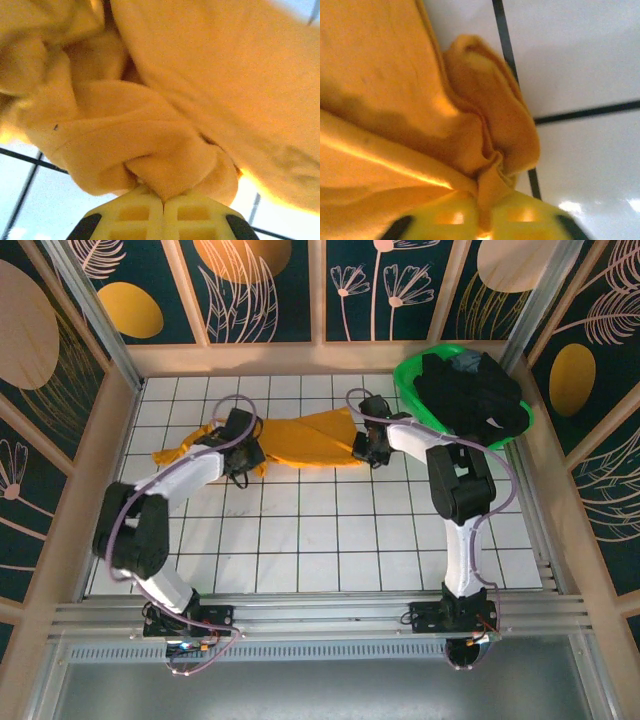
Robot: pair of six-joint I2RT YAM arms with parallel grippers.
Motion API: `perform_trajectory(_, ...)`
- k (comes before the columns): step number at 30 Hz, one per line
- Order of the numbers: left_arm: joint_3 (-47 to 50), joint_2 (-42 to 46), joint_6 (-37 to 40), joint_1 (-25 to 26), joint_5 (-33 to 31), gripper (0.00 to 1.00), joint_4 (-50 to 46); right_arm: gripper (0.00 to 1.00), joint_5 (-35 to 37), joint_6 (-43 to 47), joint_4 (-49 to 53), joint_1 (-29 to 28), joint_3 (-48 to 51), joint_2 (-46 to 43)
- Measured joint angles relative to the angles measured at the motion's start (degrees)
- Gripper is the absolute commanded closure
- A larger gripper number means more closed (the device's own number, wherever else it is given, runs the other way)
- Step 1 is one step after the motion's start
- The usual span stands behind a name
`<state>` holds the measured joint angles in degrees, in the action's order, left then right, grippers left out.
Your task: Fold and stack the t-shirts
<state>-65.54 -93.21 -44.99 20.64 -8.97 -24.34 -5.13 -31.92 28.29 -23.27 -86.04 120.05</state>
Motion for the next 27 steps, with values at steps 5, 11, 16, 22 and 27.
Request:
perform_trajectory(5, -5.35, 6.97, -0.81, -4.85, -0.94, 1.0, -0.11, 1.0, 0.79, -0.15, -0.11, 0.37, -4.0, -0.9)
perform_trajectory(11, -13.25, 10.27, -0.94, -9.05, -2.25, 1.0, 0.09, 1.0, 0.98, 0.04, -0.87, 2.19, -9.49, -8.55)
perform_trajectory(16, -19.28, 13.03, -0.46, -10.12, -4.37, 1.0, 0.24, 1.0, -0.37, 0.79, -2.78, 4.59, -15.56, -15.89)
perform_trajectory(22, -23.67, 18.03, 1.95, -10.51, -7.65, 1.0, 1.03, 1.0, -2.29, 2.95, -5.38, 5.97, -17.05, -24.39)
perform_trajectory(27, -24.55, 23.74, 5.95, -10.51, -8.39, 1.0, 4.15, 1.0, -4.17, 5.03, -8.63, 6.03, -14.19, -32.68)
